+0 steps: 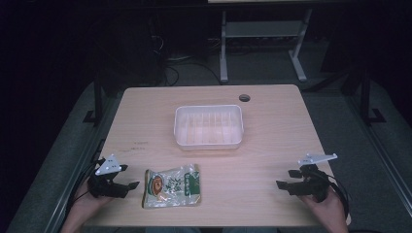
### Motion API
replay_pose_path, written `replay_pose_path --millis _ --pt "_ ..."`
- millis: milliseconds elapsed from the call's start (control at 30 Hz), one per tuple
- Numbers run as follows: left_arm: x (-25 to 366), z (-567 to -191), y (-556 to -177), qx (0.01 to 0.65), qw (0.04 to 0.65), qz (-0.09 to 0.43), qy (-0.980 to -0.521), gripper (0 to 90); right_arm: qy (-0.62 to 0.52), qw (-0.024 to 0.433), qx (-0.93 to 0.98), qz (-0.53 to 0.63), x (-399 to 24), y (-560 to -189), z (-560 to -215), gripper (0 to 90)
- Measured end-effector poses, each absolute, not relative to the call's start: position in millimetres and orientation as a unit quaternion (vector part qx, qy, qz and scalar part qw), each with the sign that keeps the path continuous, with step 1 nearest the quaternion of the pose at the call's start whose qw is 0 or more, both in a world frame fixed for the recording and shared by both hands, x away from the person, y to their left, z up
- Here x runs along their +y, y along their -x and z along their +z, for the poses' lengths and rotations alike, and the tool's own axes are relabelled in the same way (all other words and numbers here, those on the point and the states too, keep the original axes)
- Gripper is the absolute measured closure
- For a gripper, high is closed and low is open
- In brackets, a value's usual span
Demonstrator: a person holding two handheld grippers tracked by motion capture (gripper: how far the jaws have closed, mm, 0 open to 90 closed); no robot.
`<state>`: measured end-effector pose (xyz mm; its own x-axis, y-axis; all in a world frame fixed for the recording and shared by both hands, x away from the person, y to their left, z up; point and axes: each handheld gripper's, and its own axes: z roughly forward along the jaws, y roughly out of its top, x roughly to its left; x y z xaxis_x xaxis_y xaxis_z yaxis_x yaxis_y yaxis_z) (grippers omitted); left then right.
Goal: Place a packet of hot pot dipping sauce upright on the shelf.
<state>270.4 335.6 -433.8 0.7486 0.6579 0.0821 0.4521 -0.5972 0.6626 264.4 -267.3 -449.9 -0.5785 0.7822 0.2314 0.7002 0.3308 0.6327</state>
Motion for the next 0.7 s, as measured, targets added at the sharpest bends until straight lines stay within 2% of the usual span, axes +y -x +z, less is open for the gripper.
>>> replay_pose_path --millis 533,700 --pt "311.1 -437.7 -271.4 0.268 0.307 0.137 -0.903 28.4 -0.456 0.055 0.815 0.353 -263.3 -264.4 -450.2 23.8" --pt "302.7 -438.1 -272.1 0.259 0.309 0.13 -0.906 26.1 -0.453 0.053 0.816 0.355 -260.5 -264.5 -450.1 22.9"
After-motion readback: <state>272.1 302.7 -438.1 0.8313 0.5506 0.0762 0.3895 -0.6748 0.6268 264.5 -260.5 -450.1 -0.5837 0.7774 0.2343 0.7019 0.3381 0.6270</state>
